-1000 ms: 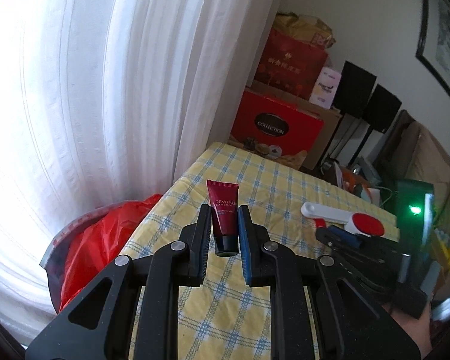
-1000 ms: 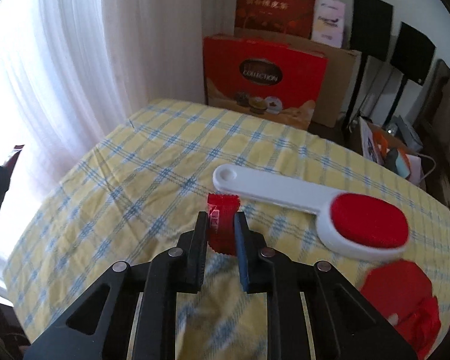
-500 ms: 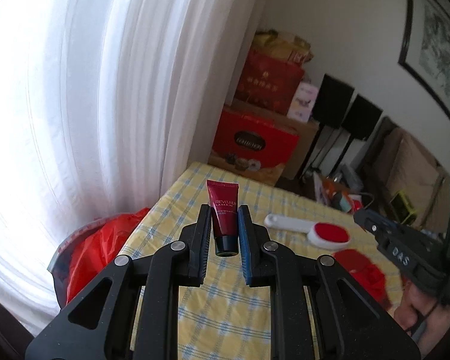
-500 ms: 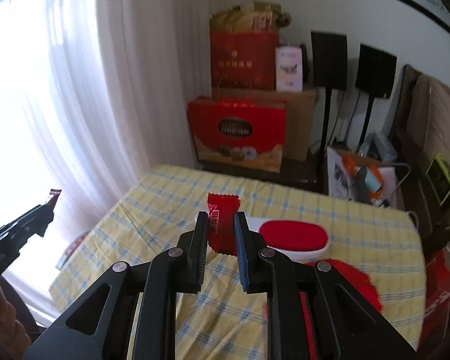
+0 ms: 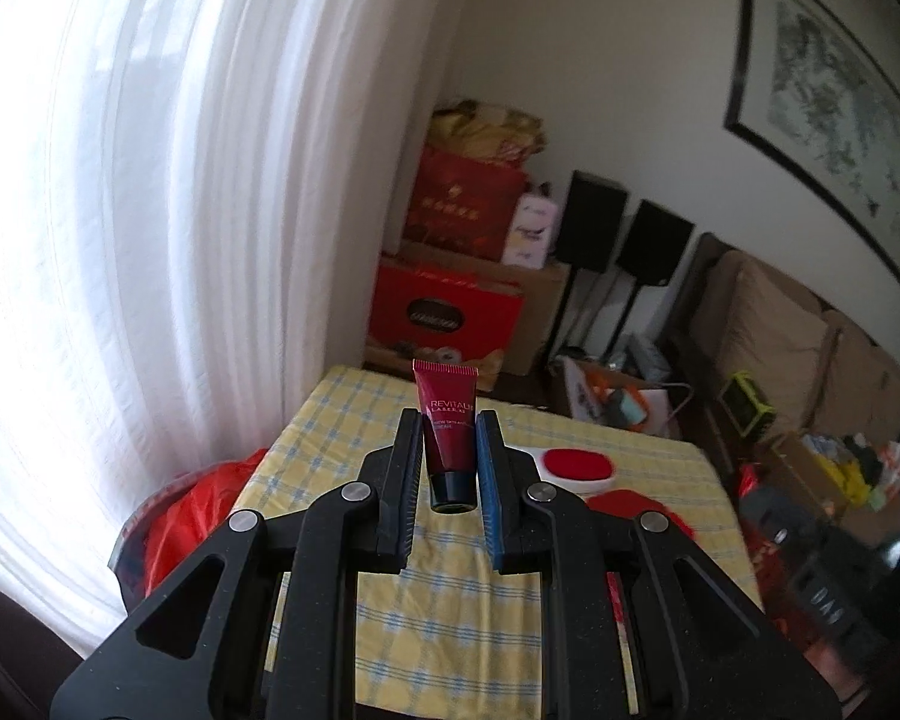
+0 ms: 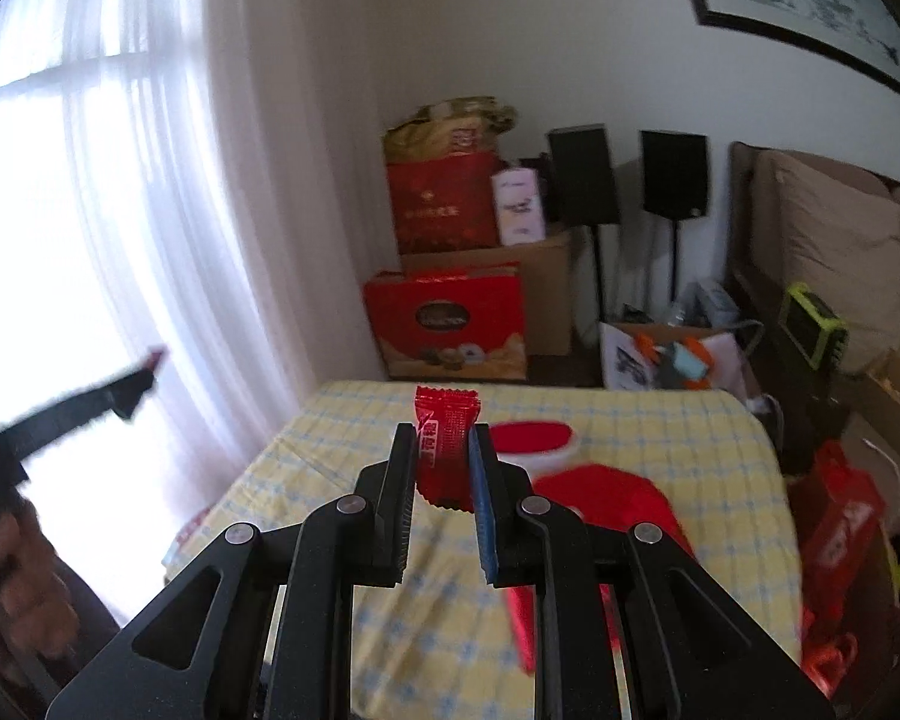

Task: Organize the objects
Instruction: 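Grasp the small red packet with the right gripper while the left gripper holds the dark red tube, then carry the red tube and red packet in both grippers toward the cardboard box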

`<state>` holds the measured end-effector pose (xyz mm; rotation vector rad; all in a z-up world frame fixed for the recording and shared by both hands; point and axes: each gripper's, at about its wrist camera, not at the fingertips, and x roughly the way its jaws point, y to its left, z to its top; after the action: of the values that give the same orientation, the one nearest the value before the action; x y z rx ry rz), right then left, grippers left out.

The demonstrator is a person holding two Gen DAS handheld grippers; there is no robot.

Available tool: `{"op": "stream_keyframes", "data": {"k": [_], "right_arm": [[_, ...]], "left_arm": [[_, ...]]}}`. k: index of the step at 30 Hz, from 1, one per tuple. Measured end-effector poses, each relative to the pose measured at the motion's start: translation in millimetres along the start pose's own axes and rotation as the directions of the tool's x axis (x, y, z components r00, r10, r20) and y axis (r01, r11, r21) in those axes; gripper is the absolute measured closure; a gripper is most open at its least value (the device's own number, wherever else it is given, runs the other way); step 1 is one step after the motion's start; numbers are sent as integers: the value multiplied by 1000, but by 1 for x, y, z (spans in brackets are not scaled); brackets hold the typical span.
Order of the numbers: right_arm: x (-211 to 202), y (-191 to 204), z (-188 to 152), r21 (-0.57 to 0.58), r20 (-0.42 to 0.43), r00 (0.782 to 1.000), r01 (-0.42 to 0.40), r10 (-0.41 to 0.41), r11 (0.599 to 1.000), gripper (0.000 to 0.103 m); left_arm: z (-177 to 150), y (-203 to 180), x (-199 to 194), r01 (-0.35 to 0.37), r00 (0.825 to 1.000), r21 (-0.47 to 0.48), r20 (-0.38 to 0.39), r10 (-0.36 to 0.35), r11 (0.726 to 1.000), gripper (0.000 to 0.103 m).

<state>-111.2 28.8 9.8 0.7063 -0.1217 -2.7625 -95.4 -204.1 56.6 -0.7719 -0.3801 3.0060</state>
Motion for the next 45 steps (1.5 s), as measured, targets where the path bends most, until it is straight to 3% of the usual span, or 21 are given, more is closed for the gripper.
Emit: {"op": "stream_keyframes", "data": {"k": [6, 14, 22, 34, 45], "right_arm": [[-32, -14, -11, 18, 10, 999, 36, -36, 999, 87], [-75, -15, -6, 1, 93, 996, 14, -14, 1000, 87], [-110, -41, 3, 53, 158, 987, 24, -33, 998, 87], [-140, -89, 1, 141, 204, 977, 38, -66, 989, 87], [-152, -99, -2, 150, 226, 972, 26, -60, 988, 87]], "left_arm": [[4, -30, -22, 50, 999, 41, 6, -50, 998, 87], [3, -63, -39, 91, 996, 82, 14, -93, 992, 87], [-2, -74, -45, 80, 997, 116, 11, -82, 990, 87], [0, -61, -43, 6, 1000, 95, 23, -9, 995, 87], [-2, -76, -44, -3, 1000, 123, 24, 0, 992, 87]]}}
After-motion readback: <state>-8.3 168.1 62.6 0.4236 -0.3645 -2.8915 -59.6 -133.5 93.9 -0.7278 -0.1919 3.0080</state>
